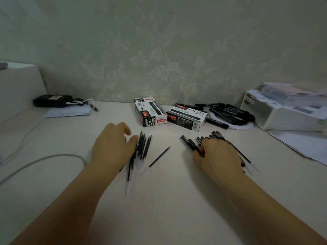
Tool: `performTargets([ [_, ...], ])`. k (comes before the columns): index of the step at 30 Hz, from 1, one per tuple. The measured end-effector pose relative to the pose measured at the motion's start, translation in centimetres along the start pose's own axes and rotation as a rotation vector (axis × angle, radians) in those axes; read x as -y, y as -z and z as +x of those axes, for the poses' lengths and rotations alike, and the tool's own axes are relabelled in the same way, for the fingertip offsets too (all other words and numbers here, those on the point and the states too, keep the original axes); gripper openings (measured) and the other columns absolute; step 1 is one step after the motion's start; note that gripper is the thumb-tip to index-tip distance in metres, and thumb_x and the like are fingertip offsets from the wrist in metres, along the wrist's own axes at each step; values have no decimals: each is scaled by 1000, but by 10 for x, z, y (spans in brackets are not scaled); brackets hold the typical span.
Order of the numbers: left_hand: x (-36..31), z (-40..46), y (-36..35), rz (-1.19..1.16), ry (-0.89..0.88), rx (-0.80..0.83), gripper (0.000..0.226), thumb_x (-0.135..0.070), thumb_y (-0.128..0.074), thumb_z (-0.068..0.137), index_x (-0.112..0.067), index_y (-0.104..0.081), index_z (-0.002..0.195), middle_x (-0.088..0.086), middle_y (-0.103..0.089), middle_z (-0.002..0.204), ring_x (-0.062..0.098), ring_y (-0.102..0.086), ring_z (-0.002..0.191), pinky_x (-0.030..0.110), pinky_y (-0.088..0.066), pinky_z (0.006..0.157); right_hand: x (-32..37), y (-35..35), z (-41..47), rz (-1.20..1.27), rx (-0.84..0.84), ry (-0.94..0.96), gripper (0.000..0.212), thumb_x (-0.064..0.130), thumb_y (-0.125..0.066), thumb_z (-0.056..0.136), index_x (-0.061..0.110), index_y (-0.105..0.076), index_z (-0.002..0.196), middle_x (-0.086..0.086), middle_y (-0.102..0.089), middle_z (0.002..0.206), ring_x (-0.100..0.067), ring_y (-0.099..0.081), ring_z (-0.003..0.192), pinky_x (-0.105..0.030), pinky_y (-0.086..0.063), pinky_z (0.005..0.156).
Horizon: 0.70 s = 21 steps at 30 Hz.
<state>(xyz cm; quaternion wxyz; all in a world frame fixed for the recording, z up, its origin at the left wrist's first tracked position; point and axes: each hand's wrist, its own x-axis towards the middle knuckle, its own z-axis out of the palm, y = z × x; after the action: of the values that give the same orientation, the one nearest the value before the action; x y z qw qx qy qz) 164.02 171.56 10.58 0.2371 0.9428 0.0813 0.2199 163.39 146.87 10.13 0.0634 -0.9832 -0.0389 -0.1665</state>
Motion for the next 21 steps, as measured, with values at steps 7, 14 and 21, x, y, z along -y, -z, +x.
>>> performTargets([
  [7,-36,-27,-20,-489,-6,352,16,-45,-65,85,-29,-68,82,-9,-66,70,2,-59,60,20,-43,57,-3,6,4,124,-94,-24,23,35,-55,96,18,-62,83,6,-59,74,-14,-58,69,-29,-45,60],
  [14,-56,-39,-19,-1166,219,659,28,-28,-50,99,-6,-66,105,14,-73,96,23,-72,88,30,-59,79,24,9,-12,986,218,22,21,36,-68,90,21,-75,77,3,-73,69,-5,-67,64,-21,-53,61],
  [21,-50,-33,-13,-938,189,526,11,-25,-51,97,-16,-56,101,-8,-66,67,2,-52,49,17,-42,47,18,6,-7,994,85,-39,23,49,-61,90,29,-70,84,6,-72,72,-3,-55,54,-31,-53,60],
])
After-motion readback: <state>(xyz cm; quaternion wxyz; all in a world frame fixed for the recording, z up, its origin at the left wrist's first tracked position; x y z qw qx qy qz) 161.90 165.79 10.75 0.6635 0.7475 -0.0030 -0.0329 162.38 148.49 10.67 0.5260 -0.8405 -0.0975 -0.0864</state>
